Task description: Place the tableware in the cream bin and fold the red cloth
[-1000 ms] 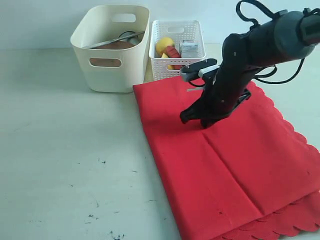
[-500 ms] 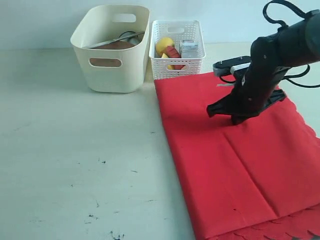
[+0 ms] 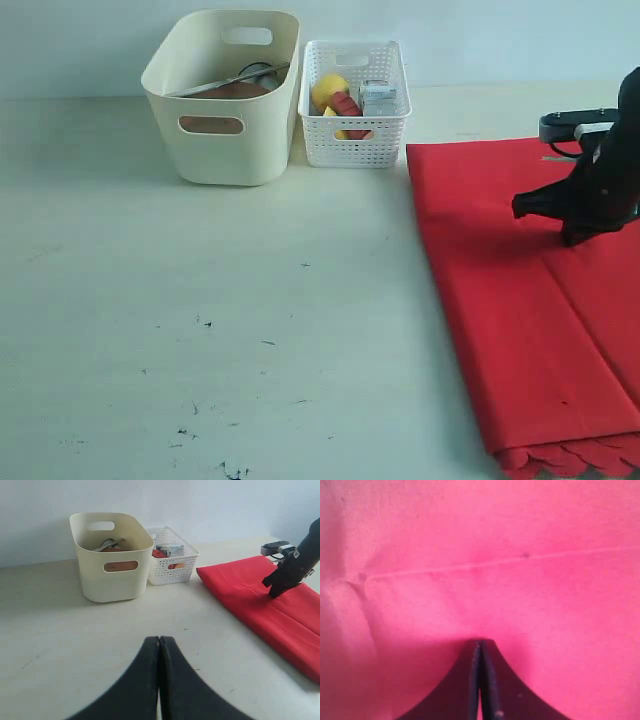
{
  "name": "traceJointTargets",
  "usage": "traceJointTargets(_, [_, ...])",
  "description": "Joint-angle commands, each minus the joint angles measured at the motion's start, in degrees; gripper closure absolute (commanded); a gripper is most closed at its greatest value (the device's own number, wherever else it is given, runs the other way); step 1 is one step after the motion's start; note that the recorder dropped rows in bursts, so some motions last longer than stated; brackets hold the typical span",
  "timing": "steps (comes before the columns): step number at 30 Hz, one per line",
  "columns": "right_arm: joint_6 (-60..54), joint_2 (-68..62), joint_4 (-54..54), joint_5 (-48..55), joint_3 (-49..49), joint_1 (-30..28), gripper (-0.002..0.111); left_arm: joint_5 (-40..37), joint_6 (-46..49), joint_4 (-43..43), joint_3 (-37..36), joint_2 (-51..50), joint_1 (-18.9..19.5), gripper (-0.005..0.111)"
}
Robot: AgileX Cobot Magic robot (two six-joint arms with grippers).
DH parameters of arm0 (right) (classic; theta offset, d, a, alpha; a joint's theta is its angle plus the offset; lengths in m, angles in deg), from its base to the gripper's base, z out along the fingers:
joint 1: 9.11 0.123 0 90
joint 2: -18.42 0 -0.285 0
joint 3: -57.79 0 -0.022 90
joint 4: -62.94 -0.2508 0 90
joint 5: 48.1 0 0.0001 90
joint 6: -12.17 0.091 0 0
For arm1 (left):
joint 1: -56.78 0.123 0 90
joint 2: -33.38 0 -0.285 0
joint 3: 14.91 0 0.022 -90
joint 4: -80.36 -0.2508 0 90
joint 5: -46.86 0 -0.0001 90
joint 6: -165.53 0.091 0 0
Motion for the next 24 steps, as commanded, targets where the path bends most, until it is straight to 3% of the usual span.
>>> traceJointTargets(1, [-0.11, -4.25, 2.46, 5.8, -0.12, -1.58, 0.108, 0.66, -0.57, 0.43, -0.37, 0.17, 0.22, 0.107])
traceJointTargets(10, [-5.03, -5.54, -4.1, 4.28, 5.2, -1.58, 0.108, 0.66, -0.57, 0.54, -0.37, 0.17, 0.22, 0.107])
traceJointTargets(24, [-5.04, -11.96, -5.67, 2.44, 15.22, -1.58, 0.108, 0.78, -0.57, 0.54, -0.37, 0.17, 0.22, 0.107])
